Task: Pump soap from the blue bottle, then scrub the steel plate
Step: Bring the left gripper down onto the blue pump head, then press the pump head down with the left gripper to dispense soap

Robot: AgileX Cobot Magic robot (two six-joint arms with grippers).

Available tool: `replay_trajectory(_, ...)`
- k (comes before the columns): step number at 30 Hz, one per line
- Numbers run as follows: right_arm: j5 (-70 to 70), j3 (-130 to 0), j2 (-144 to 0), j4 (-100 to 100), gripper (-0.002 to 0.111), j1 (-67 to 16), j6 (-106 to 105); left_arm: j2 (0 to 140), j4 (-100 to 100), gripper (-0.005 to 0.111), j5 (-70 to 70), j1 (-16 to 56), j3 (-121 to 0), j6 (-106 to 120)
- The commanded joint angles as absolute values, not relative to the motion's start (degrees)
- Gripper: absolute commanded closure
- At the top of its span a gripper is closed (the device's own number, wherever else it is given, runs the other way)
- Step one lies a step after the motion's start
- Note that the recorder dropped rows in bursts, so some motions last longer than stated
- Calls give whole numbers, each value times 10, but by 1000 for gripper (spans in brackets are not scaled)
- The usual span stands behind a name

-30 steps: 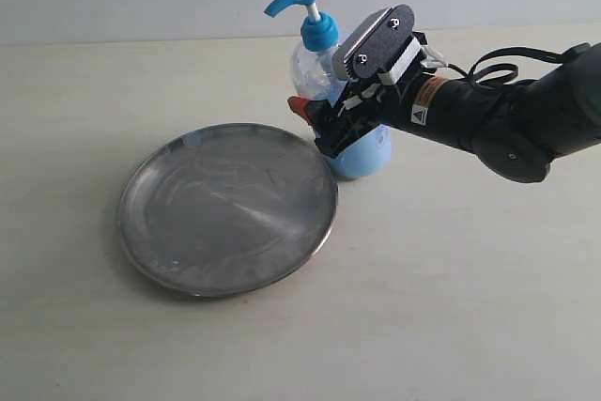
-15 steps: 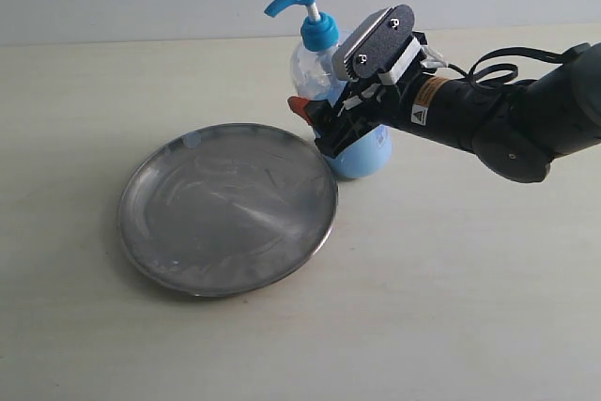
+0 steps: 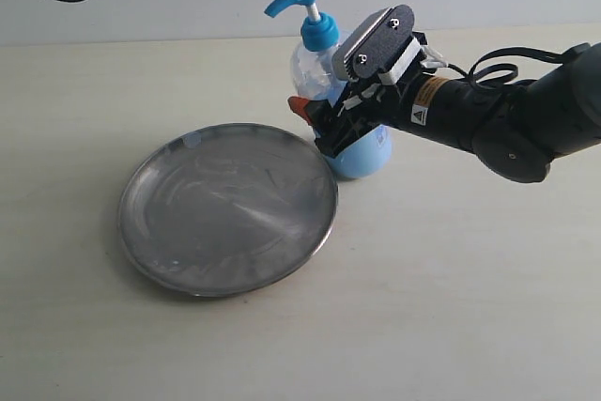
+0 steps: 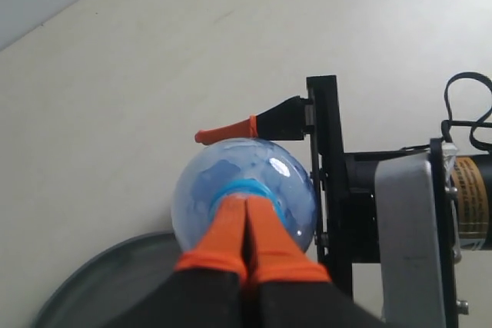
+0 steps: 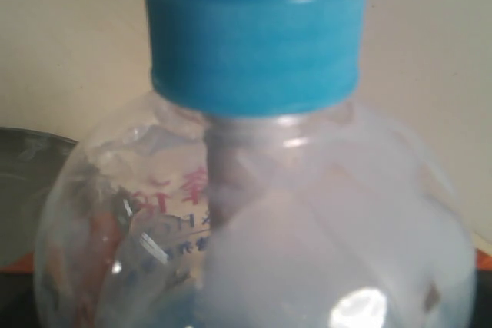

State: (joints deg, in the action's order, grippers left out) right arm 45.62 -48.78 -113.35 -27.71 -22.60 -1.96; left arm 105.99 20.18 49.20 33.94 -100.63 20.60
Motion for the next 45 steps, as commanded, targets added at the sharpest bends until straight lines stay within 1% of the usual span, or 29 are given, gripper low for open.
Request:
replay_trajectory(1, 466, -490, -1128, -303, 108, -227, -25, 1071, 208, 107, 512, 343, -1008, 201)
replay_trajectory(14, 476, -490, -1128, -317, 108, -227, -19, 1090, 207, 107, 571, 343, -1006, 201)
replay_trajectory(45, 485, -490, -1128, -321, 108, -227, -10, 1151, 197, 107, 601, 344, -1006, 207)
